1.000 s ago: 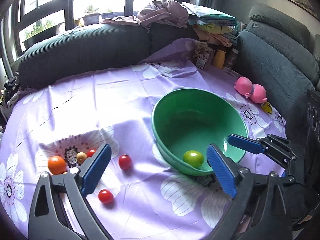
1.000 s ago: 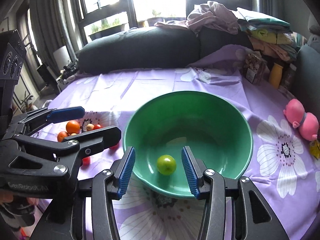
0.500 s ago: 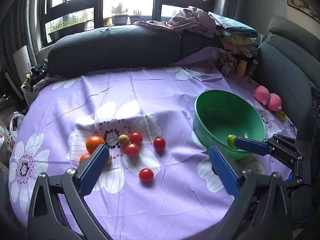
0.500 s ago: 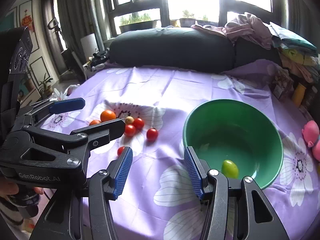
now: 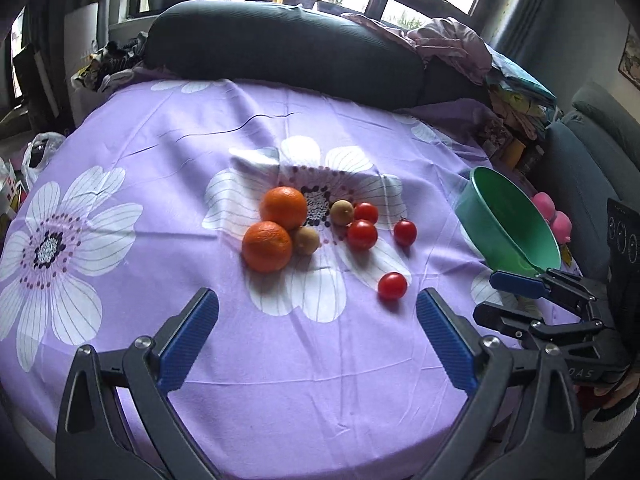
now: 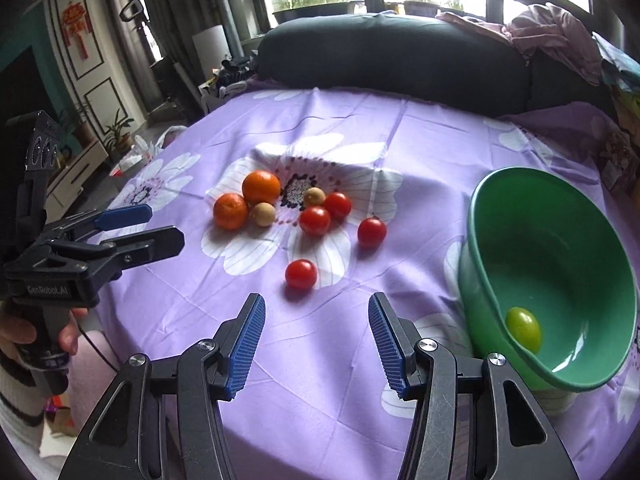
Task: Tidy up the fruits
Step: 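Move the open left gripper back to the fruits, then grasp the mandarin orange with the left gripper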
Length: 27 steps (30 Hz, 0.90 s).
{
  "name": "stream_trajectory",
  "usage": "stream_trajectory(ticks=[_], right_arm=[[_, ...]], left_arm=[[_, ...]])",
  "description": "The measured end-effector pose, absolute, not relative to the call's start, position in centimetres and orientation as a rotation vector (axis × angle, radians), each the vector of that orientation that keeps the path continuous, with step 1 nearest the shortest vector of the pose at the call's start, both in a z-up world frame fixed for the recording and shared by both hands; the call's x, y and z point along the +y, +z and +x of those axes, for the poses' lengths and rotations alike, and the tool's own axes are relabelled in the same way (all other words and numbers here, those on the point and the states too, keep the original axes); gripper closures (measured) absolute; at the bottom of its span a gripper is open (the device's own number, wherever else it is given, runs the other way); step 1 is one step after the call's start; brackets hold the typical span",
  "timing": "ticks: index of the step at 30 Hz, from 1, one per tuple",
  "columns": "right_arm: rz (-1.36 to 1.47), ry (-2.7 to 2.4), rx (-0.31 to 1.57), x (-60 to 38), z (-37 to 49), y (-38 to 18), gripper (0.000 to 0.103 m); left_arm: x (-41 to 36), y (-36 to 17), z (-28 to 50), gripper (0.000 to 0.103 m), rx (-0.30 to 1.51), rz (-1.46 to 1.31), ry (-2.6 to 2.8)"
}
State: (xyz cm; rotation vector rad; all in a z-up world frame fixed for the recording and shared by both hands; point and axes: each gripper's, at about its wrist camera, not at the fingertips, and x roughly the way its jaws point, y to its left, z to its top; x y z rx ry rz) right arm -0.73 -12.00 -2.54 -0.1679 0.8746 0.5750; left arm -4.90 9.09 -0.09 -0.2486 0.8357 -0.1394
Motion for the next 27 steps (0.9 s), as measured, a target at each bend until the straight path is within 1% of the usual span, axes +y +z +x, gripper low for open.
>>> stream_trajectory(ticks=[2,5,8,12,17,21,23,25,27], right_arm=[[-0.163,0.593,0.893,-11.6,-0.4,-3.1,0.049],[-0.159,0.619,0.911,-10.5,0.1,-3.6,0.049],[-0.172,0.652,0.910,-9.2,0.7,-3.8,0.049],[-0.188,0.717,0.903,-6.9,1.4,-3.8,0.049],[-0.184,0.796,0.925,-3.6,3.1,-4.8,0.049],[-0.153,0.819,0.972,-2.0,4.7,-5.9,0.049],[-0.119,0.833,1.000,-0.9,5.8,-6.7,0.049],[-0.100,0.831,1.020,-0.2,6.5,-7.3,0.049],[-0.073,0.825,1.055,0.2,7.4,-7.8,0.049]], left_arm=[[9.8,-0.4,-4.8,0.005,0.840,-0.285,-0.146],[10.3,-0.9,-4.1,0.009,0.850,-0.327,-0.163],[10.9,-1.2,-3.4,0.011,0.856,-0.357,-0.167],[11.6,-1.3,-2.2,0.021,0.857,-0.356,-0.186],[12.9,-1.8,-0.1,0.024,0.869,-0.354,-0.209],[13.5,-2.2,1.5,0.033,0.892,-0.358,-0.237],[13.5,-2.5,2.1,0.035,0.906,-0.347,-0.241],[13.4,-2.8,2.7,0.039,0.915,-0.334,-0.254],[13.3,-3.1,3.2,0.047,0.934,-0.326,-0.262]])
